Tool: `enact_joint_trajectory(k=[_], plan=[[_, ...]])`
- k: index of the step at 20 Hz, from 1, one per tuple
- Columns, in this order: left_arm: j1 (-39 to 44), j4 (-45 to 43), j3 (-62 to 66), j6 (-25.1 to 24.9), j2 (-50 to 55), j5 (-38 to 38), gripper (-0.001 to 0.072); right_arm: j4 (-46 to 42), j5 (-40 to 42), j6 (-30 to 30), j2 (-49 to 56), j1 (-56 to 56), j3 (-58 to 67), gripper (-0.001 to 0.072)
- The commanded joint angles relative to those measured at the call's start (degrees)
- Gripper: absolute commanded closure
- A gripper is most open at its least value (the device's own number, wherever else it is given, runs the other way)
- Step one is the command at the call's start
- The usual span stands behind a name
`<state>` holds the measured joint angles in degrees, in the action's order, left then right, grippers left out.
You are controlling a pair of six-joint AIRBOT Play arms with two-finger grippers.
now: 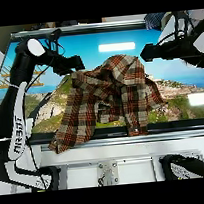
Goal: Fold the clothes and pants, and hang the long-sleeved shirts on hangers.
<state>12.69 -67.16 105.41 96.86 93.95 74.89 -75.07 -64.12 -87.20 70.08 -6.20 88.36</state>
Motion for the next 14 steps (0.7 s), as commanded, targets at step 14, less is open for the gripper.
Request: enact_joint_trajectory(k=[14], plan=[[-13.73, 5.25, -5.2, -2.12, -4.22, 0.74, 0.0046, -6.71, 11.3, 3.96, 7.45, -32.63, -10.95, 0.0009]])
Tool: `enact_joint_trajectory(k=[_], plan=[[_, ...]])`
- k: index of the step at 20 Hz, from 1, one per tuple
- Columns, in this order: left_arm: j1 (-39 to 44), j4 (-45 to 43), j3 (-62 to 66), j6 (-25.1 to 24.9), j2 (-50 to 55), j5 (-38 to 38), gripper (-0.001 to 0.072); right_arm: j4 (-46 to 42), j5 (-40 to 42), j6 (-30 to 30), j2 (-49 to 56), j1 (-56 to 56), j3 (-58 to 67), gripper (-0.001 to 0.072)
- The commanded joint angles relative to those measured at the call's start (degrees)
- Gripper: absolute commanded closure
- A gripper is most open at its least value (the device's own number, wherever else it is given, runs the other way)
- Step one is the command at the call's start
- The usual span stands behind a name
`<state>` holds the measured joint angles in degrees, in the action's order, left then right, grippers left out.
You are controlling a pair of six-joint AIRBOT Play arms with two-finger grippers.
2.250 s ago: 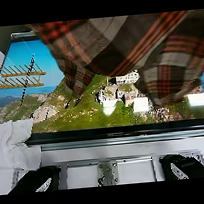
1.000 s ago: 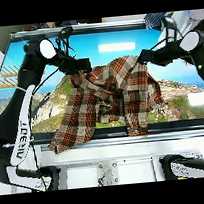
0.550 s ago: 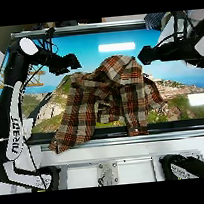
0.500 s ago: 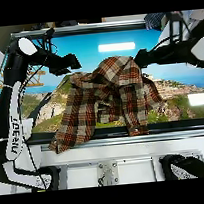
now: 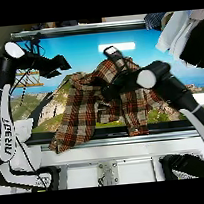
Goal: Fold the clothes and pants, and hang the long-sleeved shirts on hangers.
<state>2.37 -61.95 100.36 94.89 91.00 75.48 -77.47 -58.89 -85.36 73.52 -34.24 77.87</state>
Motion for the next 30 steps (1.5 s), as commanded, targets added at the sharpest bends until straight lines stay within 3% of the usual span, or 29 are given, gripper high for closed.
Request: enact_joint_trajectory(k=[1, 5, 14, 16, 19, 21, 23, 26, 30], plan=[[-4.35, 0.0, -0.15, -0.2, -1.55, 0.42, 0.0046, -8.59, 9.7, 2.25, 5.79, -5.68, -0.42, 0.0009], [-7.37, 0.0, -1.99, -0.59, -1.99, 0.59, 0.0046, -16.76, 20.28, 2.29, 11.13, -6.69, -0.39, 0.0009], [-9.81, 0.17, -21.03, -2.05, -8.7, -8.79, 0.0046, -22.03, 27.3, 2.23, 18.49, -6.6, -0.28, 0.0012], [-9.81, 0.2, -23.54, -2.08, -9.09, -9.6, 0.0046, -24.83, 27.58, 2.21, 18.56, -5.77, -0.28, 0.0152], [-9.27, 0.68, -26.14, -2.05, -9.05, -11.04, 0.0046, -25.59, 29.18, -2.14, 18.67, -2.6, -0.22, 0.016], [-8.09, 0.61, -27.85, -2.08, -9.05, -13.31, 0.0046, -25.38, 30.56, -8.35, 18.69, -0.63, -0.22, 0.035], [-6.1, 0.61, -29.62, -2.08, -9.03, -16.96, 0.0046, -25.35, 31.01, -10.36, 18.53, 0.31, 0.13, 0.0679], [-1.38, 0.63, -32.76, -3.78, -9.03, -26.12, 0.0046, -25.33, 30.56, -10.71, 16.96, 0.39, 1.95, 0.0684], [6.84, 0.46, -32.24, -5.57, -5.2, -36.81, 0.0046, -24.68, 20.79, -10.8, 14.73, 0.39, 6.73, 0.0683]])
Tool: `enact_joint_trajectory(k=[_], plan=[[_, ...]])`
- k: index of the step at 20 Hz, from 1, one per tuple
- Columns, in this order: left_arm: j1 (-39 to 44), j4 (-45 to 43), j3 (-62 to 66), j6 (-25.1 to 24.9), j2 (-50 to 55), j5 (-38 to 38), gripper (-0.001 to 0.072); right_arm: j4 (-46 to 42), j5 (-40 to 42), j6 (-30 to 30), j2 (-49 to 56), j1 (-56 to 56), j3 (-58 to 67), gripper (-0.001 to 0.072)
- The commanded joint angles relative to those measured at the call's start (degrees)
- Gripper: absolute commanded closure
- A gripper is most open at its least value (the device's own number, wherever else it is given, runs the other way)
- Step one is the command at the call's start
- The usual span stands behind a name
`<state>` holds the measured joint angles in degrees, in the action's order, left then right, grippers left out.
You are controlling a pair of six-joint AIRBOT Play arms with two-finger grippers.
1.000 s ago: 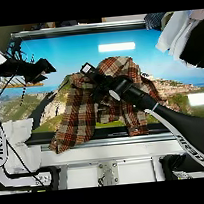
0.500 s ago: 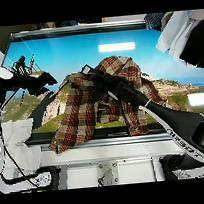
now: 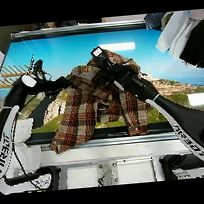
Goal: Fold the clothes and pants, and hang the long-sleeved shirts on hangers.
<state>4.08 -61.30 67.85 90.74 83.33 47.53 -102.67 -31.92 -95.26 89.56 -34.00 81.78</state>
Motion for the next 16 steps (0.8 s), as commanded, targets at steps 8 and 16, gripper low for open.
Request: enact_joint_trajectory(k=[8, 16], plan=[[10.95, -0.63, 18.38, 3.15, 20.87, -10.56, 0.0046, 1.36, -14.29, -5.27, -4.48, 0.15, 3.78, 0.0683], [9.05, -0.7, 31.61, 6.14, 23.98, -1.57, 0.0687, 3.85, -14.93, -5.46, -6.4, 1.01, 5.27, 0.0684]])
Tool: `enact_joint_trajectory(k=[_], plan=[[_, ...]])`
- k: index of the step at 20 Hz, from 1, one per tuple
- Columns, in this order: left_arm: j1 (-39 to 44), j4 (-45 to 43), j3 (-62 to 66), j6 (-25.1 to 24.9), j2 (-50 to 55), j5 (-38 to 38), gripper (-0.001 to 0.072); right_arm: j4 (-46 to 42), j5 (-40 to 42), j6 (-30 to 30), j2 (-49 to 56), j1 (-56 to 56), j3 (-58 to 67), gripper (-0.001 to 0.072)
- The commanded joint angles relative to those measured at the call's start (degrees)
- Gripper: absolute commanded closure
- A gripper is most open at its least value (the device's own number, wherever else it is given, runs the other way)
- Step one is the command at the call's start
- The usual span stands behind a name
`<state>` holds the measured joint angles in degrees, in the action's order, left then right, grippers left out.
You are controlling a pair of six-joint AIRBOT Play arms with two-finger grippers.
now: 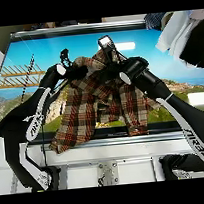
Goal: Fold the clothes and pants, and hang the long-sleeved shirts on hangers.
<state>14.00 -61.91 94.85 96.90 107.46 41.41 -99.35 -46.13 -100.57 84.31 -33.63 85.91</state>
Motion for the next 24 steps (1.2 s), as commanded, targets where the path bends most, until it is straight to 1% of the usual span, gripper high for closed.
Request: enact_joint_trajectory(k=[1, 4, 6, 7, 9, 12, 15, 17, 20, 22, 24], plan=[[-1.68, -0.09, 6.91, -2.14, -1.97, 7.04, 0.0688, 0.57, -1.6, -0.15, -2.08, 1.42, 2.82, 0.0684], [-3.45, 0.17, 14.47, -7.17, -11.39, 14.78, 0.0688, 0.59, -8.66, 2.1, -5.66, 4.55, 12.55, 0.0684], [-3.5, 0.26, 20.94, -9.46, -19.58, 20.55, 0.0688, 0.59, -13.81, 3.8, -8.28, 5.09, 21.05, 0.0684], [-3.13, 0.76, 24.0, -10.75, -23.91, 22.25, 0.0688, 0.61, -15.08, 3.74, -9.6, 5.07, 24.98, 0.0684], [-0.76, 0.81, 25.62, -13.81, -33.42, 20.85, 0.0688, 2.93, -15.76, 3.67, -12.63, 5.01, 31.8, 0.0685], [4.63, 0.35, 17.81, -18.45, -49.2, 11.87, 0.0688, 6.27, -14.14, -0.72, -18.97, 5.01, 33.73, 0.0685], [9.9, 0.22, 11.98, -18.99, -58.47, 9.77, 0.0688, 7.63, -14.38, -4.17, -23.82, 5.01, 33.68, 0.0685], [12.5, -0.04, 9.44, -18.91, -60.59, 9.4, 0.0688, 7.89, -14.84, -6.51, -25.22, 5.01, 33.68, 0.0684], [12.83, -0.04, 8.59, -17.49, -58.25, 11.41, 0.0688, 8.63, -19.82, -8.37, -25.2, 5.01, 32.41, 0.0685], [10.62, 0.0, 10.38, -15.74, -53.29, 17.18, 0.0688, 8.83, -22.82, -9.03, -24.74, 5.01, 28.96, 0.0685], [6.99, 0.2, 13.07, -13.92, -46.69, 26.34, 0.0687, 10.84, -26.71, -8.79, -22.95, 5.11, 26.08, 0.0687]])
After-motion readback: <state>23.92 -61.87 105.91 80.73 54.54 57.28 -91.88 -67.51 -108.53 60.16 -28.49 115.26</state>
